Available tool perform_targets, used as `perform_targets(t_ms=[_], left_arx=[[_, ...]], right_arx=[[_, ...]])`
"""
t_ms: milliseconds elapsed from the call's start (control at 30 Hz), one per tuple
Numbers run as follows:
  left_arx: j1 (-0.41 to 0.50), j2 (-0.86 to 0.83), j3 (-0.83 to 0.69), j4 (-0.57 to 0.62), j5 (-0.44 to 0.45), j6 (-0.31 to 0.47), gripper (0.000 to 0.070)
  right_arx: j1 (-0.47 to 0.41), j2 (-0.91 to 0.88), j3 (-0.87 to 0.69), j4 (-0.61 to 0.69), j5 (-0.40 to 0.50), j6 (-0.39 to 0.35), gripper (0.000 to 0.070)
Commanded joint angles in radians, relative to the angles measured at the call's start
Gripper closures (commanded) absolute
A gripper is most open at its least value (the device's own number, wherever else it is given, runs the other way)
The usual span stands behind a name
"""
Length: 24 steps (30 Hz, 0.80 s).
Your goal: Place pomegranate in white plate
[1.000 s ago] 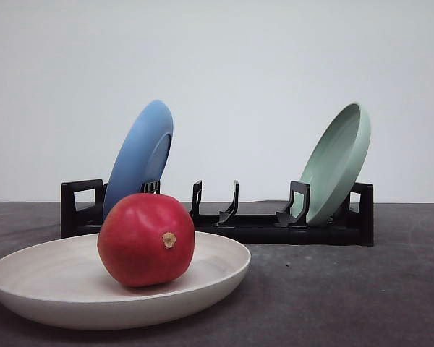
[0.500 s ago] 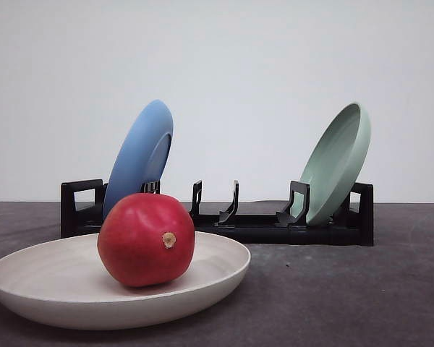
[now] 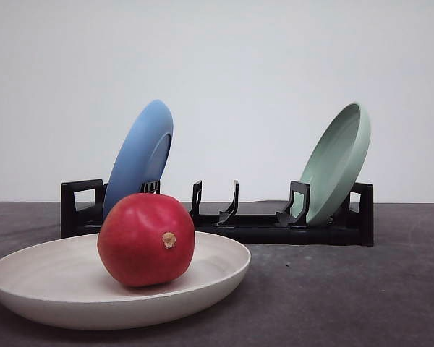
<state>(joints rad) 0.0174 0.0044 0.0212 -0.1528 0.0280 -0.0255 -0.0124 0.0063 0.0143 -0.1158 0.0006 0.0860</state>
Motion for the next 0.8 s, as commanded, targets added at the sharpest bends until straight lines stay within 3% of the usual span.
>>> perform_targets(t_ms=[0, 767], left_arx=[[-0.001, -0.001, -0.009, 0.012, 0.002, 0.01, 0.07], [-0.001, -0.001, -0.009, 0.012, 0.002, 0.01, 0.07]], right_arx=[[0.0, -0.003, -0.003, 0.011, 0.0, 0.011, 0.0688], [0.0, -0.003, -0.003, 0.011, 0.0, 0.011, 0.0688]])
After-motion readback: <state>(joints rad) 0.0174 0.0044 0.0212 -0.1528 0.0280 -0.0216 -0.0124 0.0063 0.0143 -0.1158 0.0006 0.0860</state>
